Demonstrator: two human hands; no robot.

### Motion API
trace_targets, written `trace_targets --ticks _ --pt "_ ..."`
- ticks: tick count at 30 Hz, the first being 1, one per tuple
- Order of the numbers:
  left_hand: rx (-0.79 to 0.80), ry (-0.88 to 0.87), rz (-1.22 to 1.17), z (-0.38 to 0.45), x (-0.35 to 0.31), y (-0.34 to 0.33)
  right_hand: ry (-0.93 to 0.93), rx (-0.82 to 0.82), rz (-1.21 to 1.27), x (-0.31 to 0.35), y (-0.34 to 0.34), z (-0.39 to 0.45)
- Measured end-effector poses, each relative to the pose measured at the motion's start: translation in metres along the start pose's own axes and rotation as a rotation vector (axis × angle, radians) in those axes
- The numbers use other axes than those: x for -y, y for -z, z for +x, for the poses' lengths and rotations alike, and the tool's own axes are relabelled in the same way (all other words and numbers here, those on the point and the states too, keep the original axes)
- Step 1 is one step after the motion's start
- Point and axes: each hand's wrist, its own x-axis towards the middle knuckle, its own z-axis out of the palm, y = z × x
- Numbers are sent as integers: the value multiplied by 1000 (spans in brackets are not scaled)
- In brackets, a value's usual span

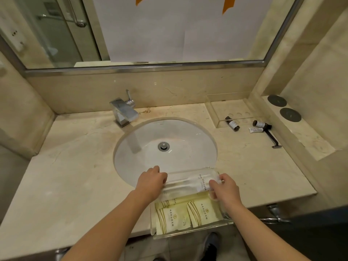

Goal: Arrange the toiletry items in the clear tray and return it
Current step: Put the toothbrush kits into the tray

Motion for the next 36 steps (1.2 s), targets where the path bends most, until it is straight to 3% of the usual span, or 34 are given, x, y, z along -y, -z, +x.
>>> trace_targets --ticks 4,7,12,16,30,36 --pt "16 -5 10 -2 5 0 90 -76 -395 -5 -6 1" --pt "22 10 -22 -2 6 -2 132 -106 -559 -7 -7 2" --pt "44 -79 -93 -5 1 -1 227 -124 -623 -7 -8 -2" --pt "69 -130 -53 -6 -1 3 388 -35 -741 -8 -9 2" --pt "112 -74 -117 4 -1 7 419 55 -735 -15 -5 21" --pt "154 -111 -78 3 2 8 533 100 -752 -17 4 28"
